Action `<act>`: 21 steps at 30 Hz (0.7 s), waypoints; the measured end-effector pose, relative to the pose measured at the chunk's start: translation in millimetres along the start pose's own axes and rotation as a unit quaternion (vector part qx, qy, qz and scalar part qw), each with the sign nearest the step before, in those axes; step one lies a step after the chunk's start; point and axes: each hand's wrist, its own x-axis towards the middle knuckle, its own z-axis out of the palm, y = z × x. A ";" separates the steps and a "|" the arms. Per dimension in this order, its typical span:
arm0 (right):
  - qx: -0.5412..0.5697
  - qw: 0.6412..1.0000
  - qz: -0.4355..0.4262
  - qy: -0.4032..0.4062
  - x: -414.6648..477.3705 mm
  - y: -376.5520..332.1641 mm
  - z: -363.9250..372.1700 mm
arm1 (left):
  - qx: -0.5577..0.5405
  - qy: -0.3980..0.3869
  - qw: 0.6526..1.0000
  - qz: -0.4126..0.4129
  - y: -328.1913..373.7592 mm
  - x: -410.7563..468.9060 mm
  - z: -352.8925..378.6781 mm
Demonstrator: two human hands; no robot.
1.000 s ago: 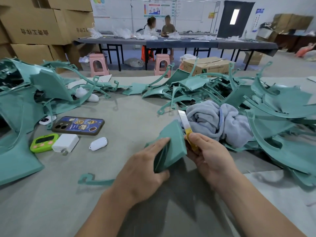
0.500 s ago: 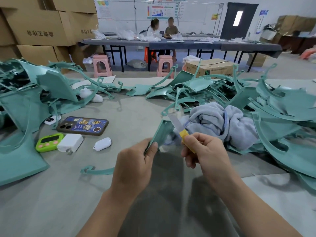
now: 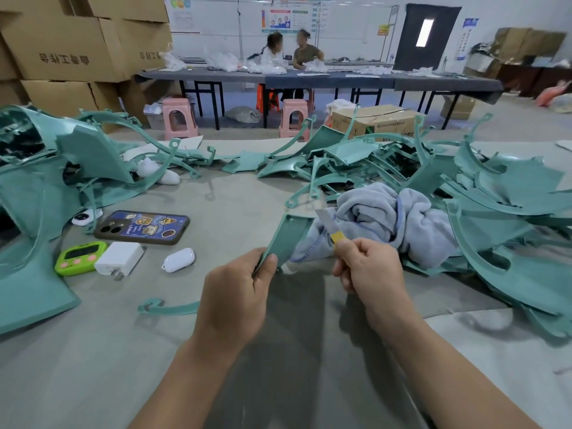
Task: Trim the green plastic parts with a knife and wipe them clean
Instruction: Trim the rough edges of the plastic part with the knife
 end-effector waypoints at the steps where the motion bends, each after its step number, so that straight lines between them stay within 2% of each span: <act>1: 0.044 0.998 -0.029 -0.029 -1.4 -2.1 0.5 | -0.001 0.001 1.000 0.001 0.0 0.2 0.1; 3: 0.077 0.991 -0.064 -0.094 -5.0 -3.0 5.2 | -0.003 0.000 1.000 0.001 -0.2 0.5 0.8; 4: 0.061 0.992 -0.053 -0.100 -4.9 -1.4 8.0 | -0.003 0.001 1.000 0.001 -0.6 0.4 1.3; 8: -0.067 0.995 0.067 0.011 7.1 10.3 3.6 | -0.004 0.003 1.000 0.000 -2.8 -0.1 2.6; 10: -0.005 0.999 0.047 0.013 5.5 7.2 -1.1 | -0.009 0.005 1.000 0.003 -3.7 -1.3 2.7; 12: 0.078 0.996 -0.017 -0.051 -1.3 0.1 0.5 | -0.009 0.006 1.000 0.006 -3.6 -1.2 3.1; 14: 0.080 0.990 -0.040 -0.105 -8.7 -3.6 6.7 | -0.005 0.005 1.000 0.006 -3.5 -0.4 3.1; 18: -0.014 0.998 0.049 -0.039 -5.0 -2.4 5.6 | 0.030 0.008 0.999 0.027 -0.1 -4.4 -2.3; 21: 0.096 0.989 0.097 -0.062 -5.5 -9.1 -3.5 | 0.116 0.078 0.987 0.083 7.2 -6.8 -8.8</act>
